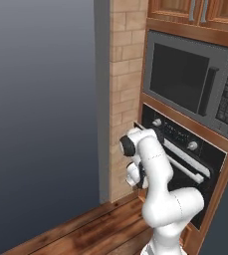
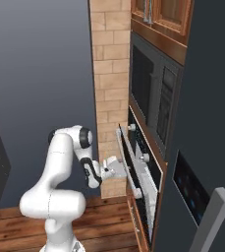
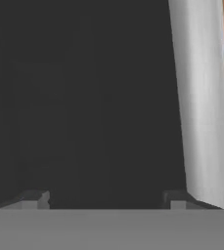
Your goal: Take the baked cake out of the oven and place it on the plate for cooling. Then close the oven door.
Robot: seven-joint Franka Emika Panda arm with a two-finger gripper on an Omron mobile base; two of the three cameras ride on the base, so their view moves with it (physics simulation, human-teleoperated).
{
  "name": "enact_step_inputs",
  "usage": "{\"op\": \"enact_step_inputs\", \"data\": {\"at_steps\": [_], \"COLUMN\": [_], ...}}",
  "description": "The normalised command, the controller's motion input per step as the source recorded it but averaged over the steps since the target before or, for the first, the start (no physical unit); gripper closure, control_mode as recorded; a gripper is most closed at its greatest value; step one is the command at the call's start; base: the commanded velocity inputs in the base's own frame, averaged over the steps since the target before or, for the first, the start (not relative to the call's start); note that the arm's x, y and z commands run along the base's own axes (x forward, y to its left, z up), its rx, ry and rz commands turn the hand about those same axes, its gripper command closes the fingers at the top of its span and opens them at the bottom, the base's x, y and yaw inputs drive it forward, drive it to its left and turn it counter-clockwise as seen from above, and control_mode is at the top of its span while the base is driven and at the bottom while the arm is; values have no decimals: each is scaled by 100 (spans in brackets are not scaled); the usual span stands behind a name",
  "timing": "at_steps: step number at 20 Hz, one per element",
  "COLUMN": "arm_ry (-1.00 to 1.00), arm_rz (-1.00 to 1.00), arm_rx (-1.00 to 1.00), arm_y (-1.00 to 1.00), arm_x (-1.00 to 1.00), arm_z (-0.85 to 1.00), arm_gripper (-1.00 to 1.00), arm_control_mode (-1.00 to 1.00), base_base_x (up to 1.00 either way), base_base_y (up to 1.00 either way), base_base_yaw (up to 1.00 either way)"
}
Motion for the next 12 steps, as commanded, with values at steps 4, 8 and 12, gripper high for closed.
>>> {"op": "enact_step_inputs", "data": {"at_steps": [4, 8, 12], "arm_ry": [0, 0, 3], "arm_rz": [15, 13, 10], "arm_rx": [14, 13, 13], "arm_y": [-99, -91, -85], "arm_x": [6, 0, 3], "arm_z": [32, 22, 16], "arm_gripper": [-100, -100, -100], "arm_control_mode": [-100, -100, -100], "base_base_x": [0, 0, 0], "base_base_y": [0, 0, 0], "base_base_yaw": [0, 0, 0]}}
